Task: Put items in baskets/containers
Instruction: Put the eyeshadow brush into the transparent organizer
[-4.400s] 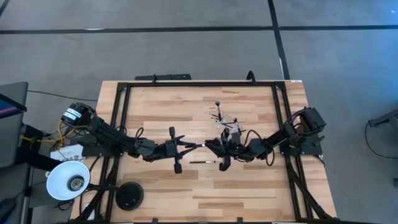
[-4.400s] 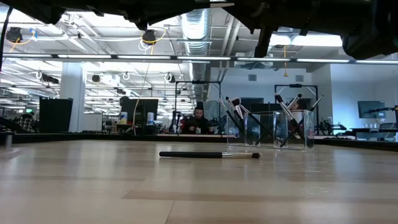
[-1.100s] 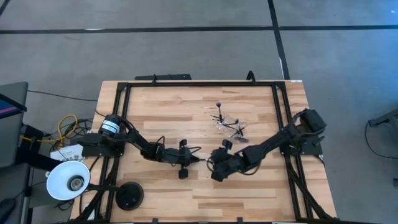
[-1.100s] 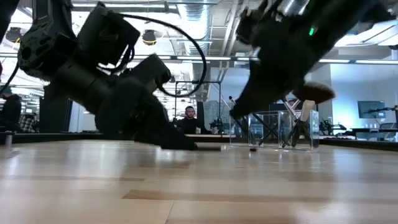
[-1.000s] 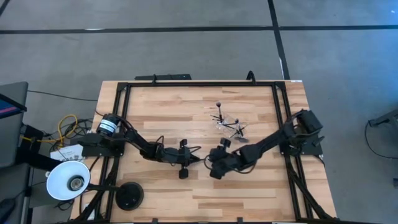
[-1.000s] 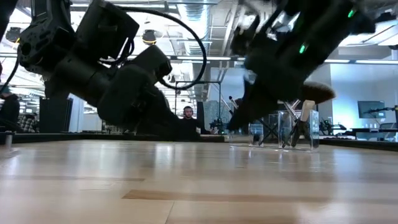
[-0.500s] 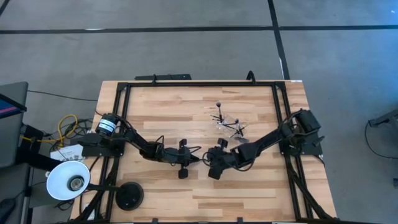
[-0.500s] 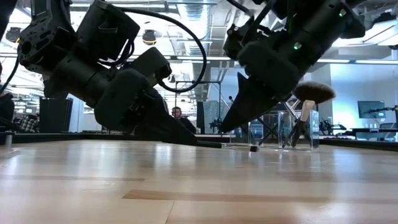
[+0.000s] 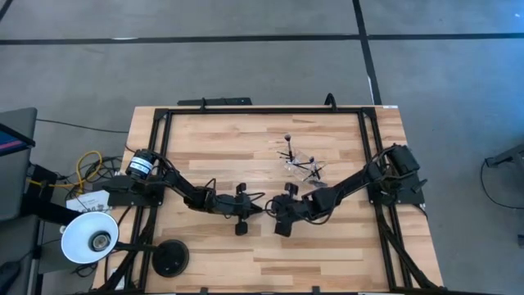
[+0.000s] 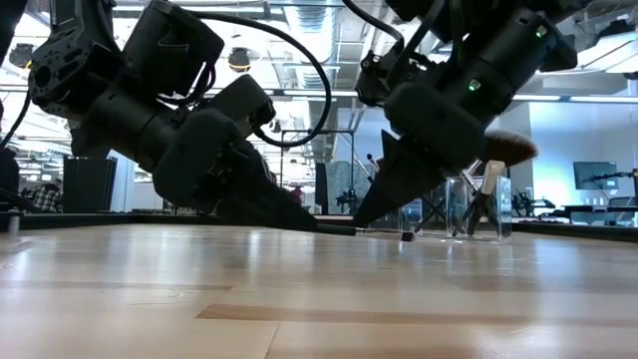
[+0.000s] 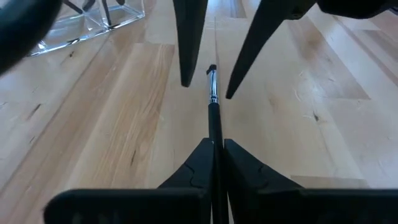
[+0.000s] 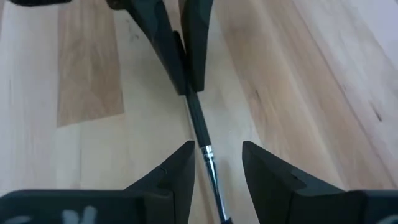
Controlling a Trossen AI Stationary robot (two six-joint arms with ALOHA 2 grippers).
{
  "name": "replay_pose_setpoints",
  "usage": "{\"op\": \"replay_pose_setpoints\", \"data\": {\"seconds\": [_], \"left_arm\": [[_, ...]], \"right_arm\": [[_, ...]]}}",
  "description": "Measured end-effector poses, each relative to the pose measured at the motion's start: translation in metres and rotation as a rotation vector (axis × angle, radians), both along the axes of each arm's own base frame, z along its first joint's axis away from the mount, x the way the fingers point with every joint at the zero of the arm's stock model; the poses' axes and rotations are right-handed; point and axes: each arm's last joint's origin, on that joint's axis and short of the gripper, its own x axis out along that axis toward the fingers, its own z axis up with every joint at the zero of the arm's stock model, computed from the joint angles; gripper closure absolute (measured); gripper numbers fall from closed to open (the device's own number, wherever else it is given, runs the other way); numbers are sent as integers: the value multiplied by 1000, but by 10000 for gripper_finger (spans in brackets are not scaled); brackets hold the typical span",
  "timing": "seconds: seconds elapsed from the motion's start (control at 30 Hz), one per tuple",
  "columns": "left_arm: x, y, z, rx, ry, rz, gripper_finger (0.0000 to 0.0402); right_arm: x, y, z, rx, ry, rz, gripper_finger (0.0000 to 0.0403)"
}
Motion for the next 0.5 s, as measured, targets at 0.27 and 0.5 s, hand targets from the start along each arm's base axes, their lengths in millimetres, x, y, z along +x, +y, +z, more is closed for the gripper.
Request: {"op": "replay_pose_setpoints", "data": {"seconds": [0.27,0.5], "left_arm": [[1,-2,3,-12,-35,-4,381],[0,-5,4,9,-42,-21,381]], "right_arm": [[-1,1,-1,8,11,10,284],[-3,-1,-3,-15,44,1,292]]}}
